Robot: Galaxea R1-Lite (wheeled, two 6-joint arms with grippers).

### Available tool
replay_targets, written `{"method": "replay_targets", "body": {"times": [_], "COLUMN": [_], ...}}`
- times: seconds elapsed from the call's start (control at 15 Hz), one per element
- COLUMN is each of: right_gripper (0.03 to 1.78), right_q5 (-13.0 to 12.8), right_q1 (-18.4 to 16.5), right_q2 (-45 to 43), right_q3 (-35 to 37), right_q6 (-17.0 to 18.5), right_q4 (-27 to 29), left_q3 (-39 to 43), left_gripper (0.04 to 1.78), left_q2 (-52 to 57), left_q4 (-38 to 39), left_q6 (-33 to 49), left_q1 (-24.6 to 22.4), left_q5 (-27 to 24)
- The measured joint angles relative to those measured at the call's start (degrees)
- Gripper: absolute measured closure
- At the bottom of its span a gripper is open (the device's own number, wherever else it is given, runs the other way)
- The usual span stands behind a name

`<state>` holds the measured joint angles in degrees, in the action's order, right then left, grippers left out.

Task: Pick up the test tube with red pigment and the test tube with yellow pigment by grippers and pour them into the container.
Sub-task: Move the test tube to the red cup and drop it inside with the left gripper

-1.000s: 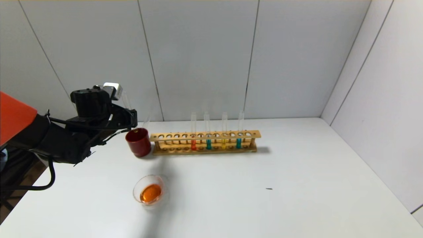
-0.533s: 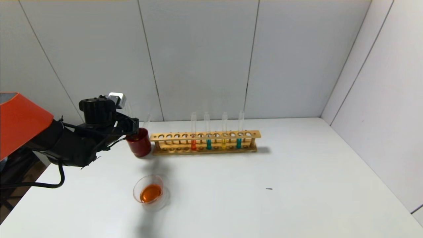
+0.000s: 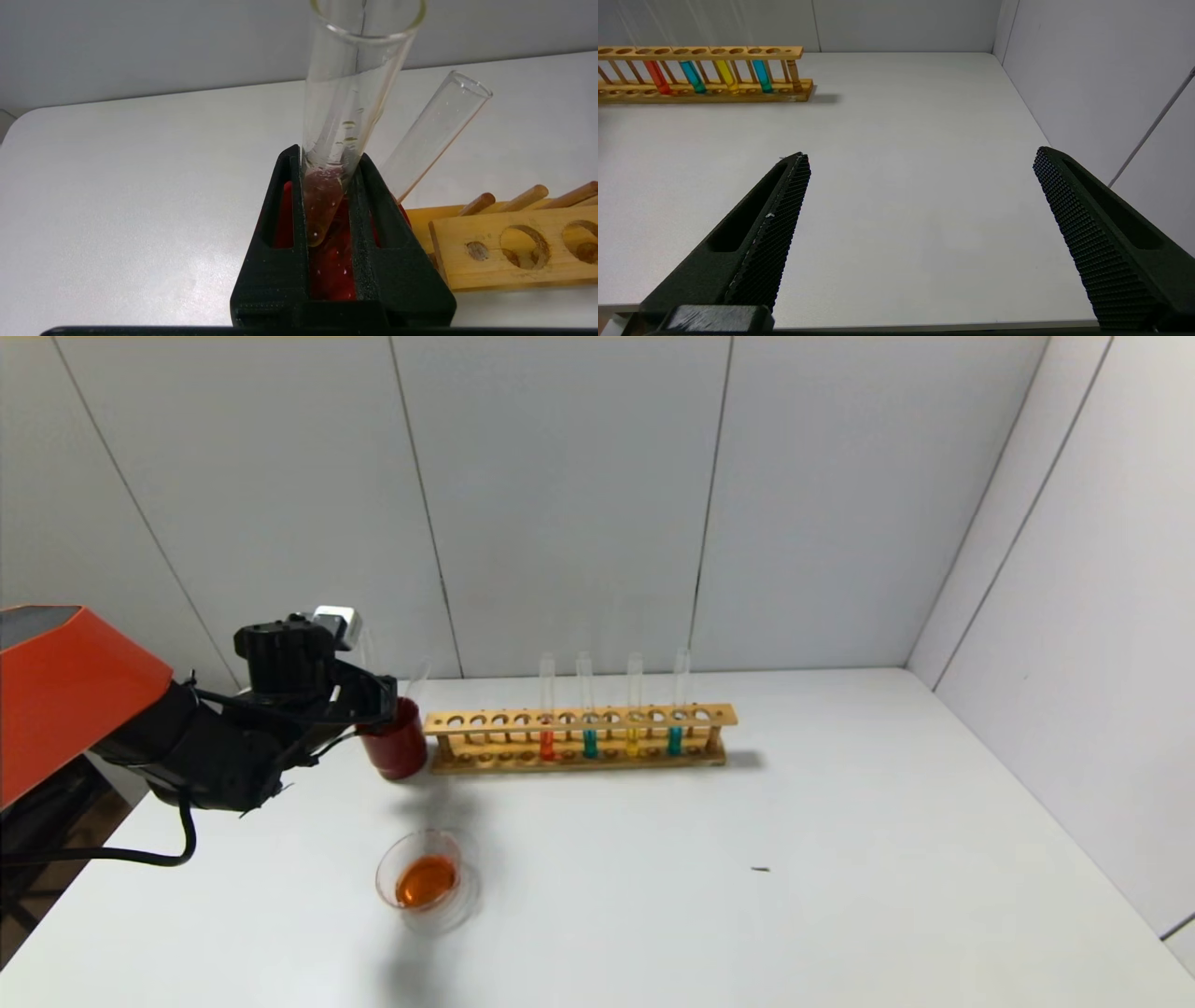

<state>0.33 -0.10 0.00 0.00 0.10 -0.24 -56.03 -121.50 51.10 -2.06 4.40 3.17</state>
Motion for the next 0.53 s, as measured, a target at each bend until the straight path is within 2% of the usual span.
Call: {"method": "replay_targets", "body": {"times": [0.13,0.27,0.4,0.53], "right_gripper": [0.06,0.06,0.06,0.06], "right_q5": [-0.02,0.00,-0.02,-0.02], "right_q1": [0.00,0.00,0.00,0.00], "right_q2": [0.00,0.00,0.00,0.00], "right_q3": [0.00,0.00,0.00,0.00], "right_q6": [-0.05,-0.02,-0.02,0.00], "right_q4": [0.02,0.00,0.00,0.00], "left_q3": [0.00,0.00,0.02,0.27], "left_gripper": [1.47,1.33,1.07,0.71], "left_q2": [-0.49,-1.12,-1.67,-1.87], "left_q4": [0.71,1.65,2.51,2.58], "left_q6": [-0.05,-0.11,-0.22,-0.26], "left_q1": [0.00,0.00,0.00,0.00], "left_q5": [0.10,0.27,0.29,0.24]}}
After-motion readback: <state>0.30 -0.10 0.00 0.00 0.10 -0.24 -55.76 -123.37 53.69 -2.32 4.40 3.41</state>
